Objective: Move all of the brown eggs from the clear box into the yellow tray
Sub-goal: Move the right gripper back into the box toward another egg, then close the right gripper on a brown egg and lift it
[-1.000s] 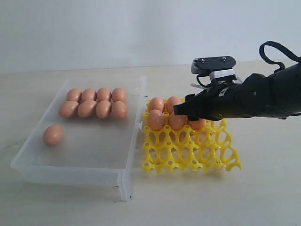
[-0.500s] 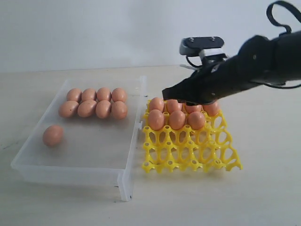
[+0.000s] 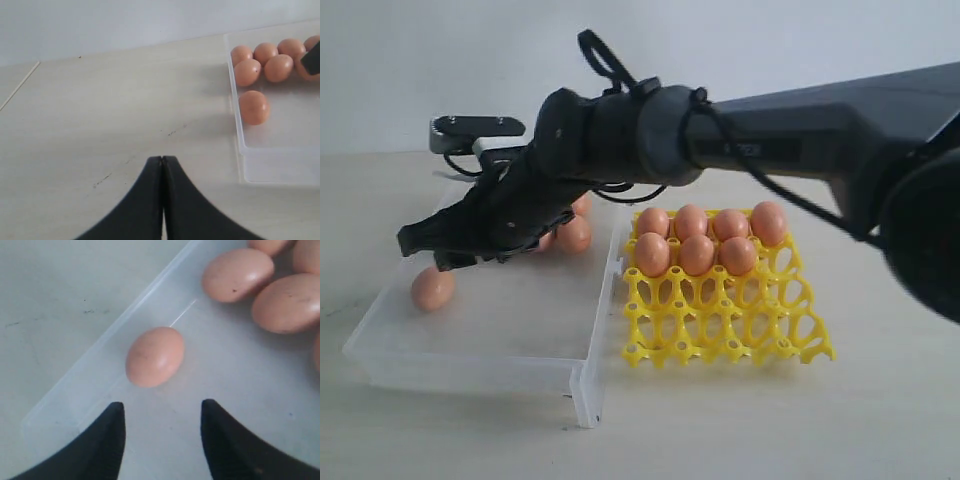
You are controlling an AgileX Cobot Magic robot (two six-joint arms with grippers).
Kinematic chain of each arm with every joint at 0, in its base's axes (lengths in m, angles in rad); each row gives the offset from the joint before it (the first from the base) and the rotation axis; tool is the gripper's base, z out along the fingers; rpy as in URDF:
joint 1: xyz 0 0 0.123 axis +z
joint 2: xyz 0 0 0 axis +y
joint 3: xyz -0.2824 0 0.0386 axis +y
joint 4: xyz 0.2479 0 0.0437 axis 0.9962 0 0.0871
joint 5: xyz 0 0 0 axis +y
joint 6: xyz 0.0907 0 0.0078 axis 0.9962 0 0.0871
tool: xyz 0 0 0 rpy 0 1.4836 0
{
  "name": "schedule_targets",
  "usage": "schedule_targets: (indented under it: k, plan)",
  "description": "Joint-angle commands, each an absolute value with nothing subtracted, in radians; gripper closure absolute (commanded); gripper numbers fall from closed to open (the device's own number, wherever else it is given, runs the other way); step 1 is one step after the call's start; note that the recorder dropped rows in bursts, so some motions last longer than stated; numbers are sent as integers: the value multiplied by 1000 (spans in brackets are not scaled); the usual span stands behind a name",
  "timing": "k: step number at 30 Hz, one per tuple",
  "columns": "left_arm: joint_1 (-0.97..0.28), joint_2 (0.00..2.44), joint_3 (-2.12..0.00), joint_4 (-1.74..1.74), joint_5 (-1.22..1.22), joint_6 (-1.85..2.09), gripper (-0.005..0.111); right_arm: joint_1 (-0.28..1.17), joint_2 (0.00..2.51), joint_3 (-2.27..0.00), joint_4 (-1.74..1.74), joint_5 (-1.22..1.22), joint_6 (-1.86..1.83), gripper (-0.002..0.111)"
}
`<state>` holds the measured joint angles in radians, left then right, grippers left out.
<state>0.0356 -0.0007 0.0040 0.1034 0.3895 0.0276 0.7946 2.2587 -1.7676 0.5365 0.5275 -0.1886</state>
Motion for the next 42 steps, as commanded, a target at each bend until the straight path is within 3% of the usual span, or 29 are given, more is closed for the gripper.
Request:
schedule_targets:
  k: [1, 12, 30, 32, 35, 36, 42]
  plan:
    - [30, 0, 0, 101, 380, 23, 107, 814, 2362, -1891, 596, 528, -50, 50]
    - [30, 0, 0, 101, 380, 23, 107, 804, 2516, -2058, 703, 527, 79, 50]
    - [30, 0, 0, 101, 380, 23, 107, 792, 2588, -2073, 788, 500, 80, 52]
    - [30, 0, 0, 101, 380, 23, 107, 790, 2593, -2073, 791, 499, 79, 59]
    - [30, 0, 0, 101, 380, 23, 107, 788, 2596, -2073, 789, 499, 63, 91]
    - [30, 0, 0, 101, 380, 23, 107, 788, 2596, -2073, 789, 499, 35, 108]
    - [30, 0, 0, 101, 380, 23, 107, 788, 2571, -2073, 755, 507, 11, 108]
